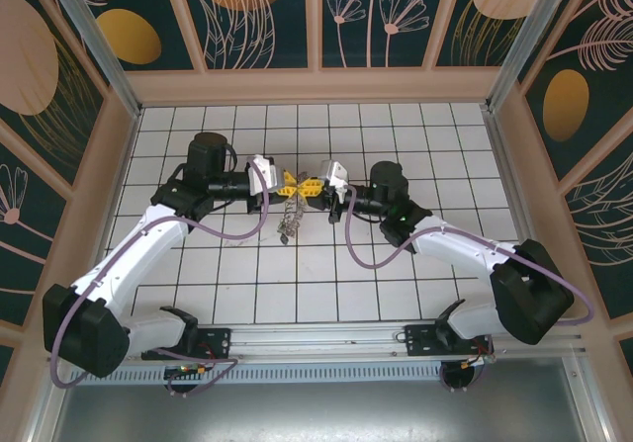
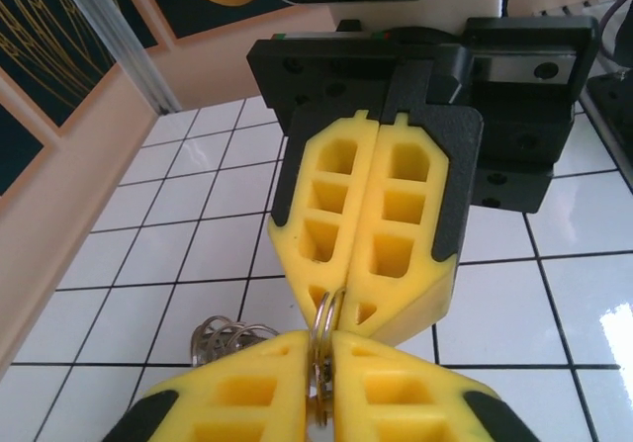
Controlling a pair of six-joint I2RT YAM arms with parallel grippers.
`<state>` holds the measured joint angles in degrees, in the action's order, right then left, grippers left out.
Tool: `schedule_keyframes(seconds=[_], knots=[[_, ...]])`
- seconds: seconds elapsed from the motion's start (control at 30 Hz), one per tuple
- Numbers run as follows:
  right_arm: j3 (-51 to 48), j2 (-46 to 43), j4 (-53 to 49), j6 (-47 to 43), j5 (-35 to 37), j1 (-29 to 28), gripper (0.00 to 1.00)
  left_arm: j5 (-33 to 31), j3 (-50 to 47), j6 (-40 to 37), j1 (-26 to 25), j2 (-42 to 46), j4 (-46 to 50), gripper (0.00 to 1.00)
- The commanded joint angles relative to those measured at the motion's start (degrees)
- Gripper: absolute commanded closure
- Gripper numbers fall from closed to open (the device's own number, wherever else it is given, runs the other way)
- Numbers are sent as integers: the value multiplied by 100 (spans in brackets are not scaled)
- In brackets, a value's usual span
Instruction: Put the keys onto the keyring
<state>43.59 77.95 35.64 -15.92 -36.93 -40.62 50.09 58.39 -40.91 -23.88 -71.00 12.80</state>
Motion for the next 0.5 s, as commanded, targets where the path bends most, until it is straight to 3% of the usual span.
schedule_keyframes(seconds=[0.0,0.17,0.3,0.47], knots=[[114,-30,630,45,-168,-51,100,236,-13,-11,32,-54,73,100],[227,-32,27,-299,-110,-42,100,31,6,-99,59,13,131,100],[549,-144,-1346,-1209,-20,-42,81,-280,119,-305,67,-38,495,100],[921,-125,-2626,-2034,273,-27,78,-629,305,-619,67,-195,961,100]])
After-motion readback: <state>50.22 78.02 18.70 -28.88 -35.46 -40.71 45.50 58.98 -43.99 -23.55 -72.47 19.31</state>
